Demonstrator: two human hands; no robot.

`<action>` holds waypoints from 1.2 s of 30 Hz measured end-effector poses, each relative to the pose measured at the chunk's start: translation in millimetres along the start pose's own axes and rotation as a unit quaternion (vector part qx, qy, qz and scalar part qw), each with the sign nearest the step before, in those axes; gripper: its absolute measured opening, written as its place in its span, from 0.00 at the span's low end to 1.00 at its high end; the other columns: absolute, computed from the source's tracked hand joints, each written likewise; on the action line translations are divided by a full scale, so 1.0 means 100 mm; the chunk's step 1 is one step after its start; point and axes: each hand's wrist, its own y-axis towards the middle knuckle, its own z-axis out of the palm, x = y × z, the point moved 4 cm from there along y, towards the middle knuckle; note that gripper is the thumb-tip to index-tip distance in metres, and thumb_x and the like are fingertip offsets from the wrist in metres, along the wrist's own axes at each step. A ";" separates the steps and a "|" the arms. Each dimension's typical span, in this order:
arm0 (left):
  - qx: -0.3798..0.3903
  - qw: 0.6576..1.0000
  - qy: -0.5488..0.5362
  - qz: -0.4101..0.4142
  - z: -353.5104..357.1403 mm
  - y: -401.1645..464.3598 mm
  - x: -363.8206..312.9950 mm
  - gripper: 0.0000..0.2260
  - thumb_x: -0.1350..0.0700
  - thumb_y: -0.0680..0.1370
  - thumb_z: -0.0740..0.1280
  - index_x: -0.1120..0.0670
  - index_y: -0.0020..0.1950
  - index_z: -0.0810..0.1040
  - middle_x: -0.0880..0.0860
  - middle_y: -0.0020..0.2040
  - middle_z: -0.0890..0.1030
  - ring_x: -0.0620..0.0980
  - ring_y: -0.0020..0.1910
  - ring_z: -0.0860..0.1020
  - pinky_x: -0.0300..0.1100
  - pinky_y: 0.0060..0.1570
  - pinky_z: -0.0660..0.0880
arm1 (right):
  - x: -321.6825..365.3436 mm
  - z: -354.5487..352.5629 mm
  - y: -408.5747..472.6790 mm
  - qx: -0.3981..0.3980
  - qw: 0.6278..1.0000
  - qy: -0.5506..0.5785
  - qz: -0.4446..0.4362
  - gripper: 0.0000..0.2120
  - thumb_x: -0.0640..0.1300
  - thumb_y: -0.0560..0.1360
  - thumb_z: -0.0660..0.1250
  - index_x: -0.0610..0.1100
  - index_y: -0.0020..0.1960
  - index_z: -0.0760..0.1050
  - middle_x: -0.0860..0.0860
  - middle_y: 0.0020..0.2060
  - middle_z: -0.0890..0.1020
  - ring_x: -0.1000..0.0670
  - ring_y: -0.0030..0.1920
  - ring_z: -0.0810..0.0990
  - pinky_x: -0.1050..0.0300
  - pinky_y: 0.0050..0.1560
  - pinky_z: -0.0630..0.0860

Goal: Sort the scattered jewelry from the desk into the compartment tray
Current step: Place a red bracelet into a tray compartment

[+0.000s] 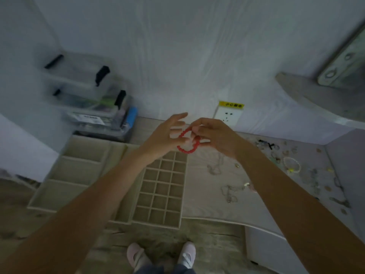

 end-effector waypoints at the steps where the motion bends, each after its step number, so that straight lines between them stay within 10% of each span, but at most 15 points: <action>1: 0.002 1.000 -0.024 0.002 -0.13 -0.08 0.01 0.23 0.66 0.71 0.71 0.55 0.64 0.72 0.51 0.51 0.81 0.42 0.49 0.80 0.37 0.49 0.77 | 0.04 0.13 0.05 0.011 1.000 0.003 0.004 0.07 0.34 0.76 0.63 0.43 0.46 0.76 0.51 0.35 0.82 0.54 0.39 0.81 0.59 0.45 0.78; 11: -0.135 0.988 -0.052 -0.052 -1.53 -1.03 0.49 0.07 0.68 0.75 0.66 0.58 0.48 0.80 0.52 0.35 0.82 0.44 0.31 0.80 0.36 0.32 0.77 | -0.02 1.55 0.67 -0.007 0.991 -0.131 -0.010 0.09 0.30 0.70 0.70 0.30 0.50 0.79 0.48 0.30 0.82 0.57 0.30 0.81 0.66 0.38 0.80; 17: -0.210 0.974 0.031 -0.075 -2.21 -1.61 0.94 0.16 0.70 0.69 0.71 0.48 0.41 0.84 0.46 0.33 0.84 0.42 0.36 0.81 0.40 0.42 0.79 | -0.20 2.41 1.01 0.052 0.977 -0.207 0.005 0.08 0.31 0.71 0.70 0.30 0.49 0.80 0.55 0.23 0.80 0.61 0.25 0.79 0.70 0.33 0.78; 23: -0.282 0.933 0.164 -0.151 -2.47 -1.97 1.45 0.11 0.67 0.72 0.69 0.55 0.49 0.85 0.49 0.43 0.84 0.38 0.39 0.80 0.23 0.40 0.72 | -0.48 3.05 1.15 0.085 0.939 -0.331 -0.049 0.07 0.33 0.71 0.69 0.34 0.49 0.82 0.38 0.44 0.84 0.54 0.34 0.78 0.74 0.38 0.71; 30: -0.283 0.903 0.305 -0.103 -2.39 -2.18 1.76 0.09 0.65 0.70 0.64 0.64 0.42 0.84 0.63 0.40 0.82 0.61 0.39 0.81 0.44 0.39 0.77 | -0.83 3.54 1.17 0.101 0.876 -0.455 -0.126 0.06 0.33 0.71 0.66 0.40 0.42 0.81 0.46 0.42 0.83 0.48 0.46 0.80 0.54 0.48 0.75; 36: -0.225 0.874 0.410 -0.133 -2.46 -2.33 2.01 0.15 0.72 0.64 0.69 0.56 0.45 0.84 0.62 0.52 0.79 0.65 0.48 0.77 0.58 0.44 0.77 | -0.90 3.63 1.21 0.081 0.840 -0.513 -0.157 0.06 0.38 0.75 0.64 0.43 0.48 0.80 0.49 0.47 0.79 0.50 0.49 0.75 0.60 0.46 0.66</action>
